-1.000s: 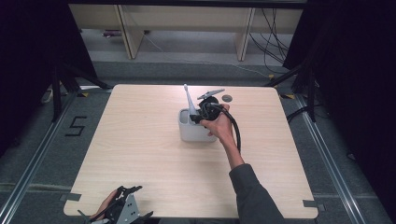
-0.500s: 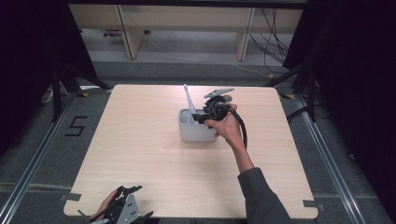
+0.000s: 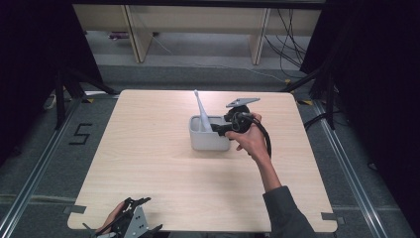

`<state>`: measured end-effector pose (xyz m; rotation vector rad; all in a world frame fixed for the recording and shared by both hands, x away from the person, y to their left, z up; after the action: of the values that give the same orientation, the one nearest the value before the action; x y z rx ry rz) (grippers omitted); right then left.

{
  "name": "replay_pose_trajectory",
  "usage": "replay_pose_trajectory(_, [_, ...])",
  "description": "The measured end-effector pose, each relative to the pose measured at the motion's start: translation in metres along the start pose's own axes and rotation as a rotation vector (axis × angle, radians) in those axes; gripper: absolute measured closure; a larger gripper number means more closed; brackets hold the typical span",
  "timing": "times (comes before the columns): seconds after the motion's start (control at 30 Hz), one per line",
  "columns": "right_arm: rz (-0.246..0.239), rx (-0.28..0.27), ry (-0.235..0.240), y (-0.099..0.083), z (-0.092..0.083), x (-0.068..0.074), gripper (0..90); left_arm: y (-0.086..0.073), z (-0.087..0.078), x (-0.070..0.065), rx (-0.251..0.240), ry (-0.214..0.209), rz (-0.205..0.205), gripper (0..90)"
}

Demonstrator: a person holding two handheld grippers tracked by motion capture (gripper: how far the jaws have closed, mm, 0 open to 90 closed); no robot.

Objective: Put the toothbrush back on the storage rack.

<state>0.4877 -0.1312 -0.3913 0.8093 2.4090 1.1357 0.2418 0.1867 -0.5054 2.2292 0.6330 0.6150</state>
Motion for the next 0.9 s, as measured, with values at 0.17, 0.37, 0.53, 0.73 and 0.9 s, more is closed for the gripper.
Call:
replay_pose_trajectory(0.17, [-0.01,-0.008,0.018,-0.007,-0.006,0.004,32.3,0.0,0.001,-0.001,0.001,-0.005,-0.006,15.1])
replay_pose_trajectory(0.37, [-0.031,-0.007,0.008,-0.016,-0.015,0.009,31.0,0.0,0.001,-0.001,0.003,-0.005,-0.005,15.1])
replay_pose_trajectory(0.53, [-0.025,-0.015,0.007,-0.024,-0.021,0.012,30.4,0.0,0.0,-0.001,0.018,-0.008,0.004,15.0])
replay_pose_trajectory(0.73, [-0.038,-0.011,0.002,-0.028,-0.026,0.012,30.1,0.0,0.001,-0.001,-0.002,-0.002,-0.004,15.1])
replay_pose_trajectory(0.9, [-0.043,-0.01,-0.002,-0.032,-0.03,0.013,29.8,0.0,0.001,-0.001,-0.003,0.002,-0.004,15.0])
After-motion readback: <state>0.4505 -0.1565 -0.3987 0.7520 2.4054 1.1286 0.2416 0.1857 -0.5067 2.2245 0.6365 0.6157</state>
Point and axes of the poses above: each handheld gripper's, and its own axes: z roughly forward along the jaws, y roughly out of its top, x roughly to its left, the point moved 1 cm from there along z, roughly forward along the jaws, and after that the axes turned 12 degrees about -z, right-handed, at the moved point
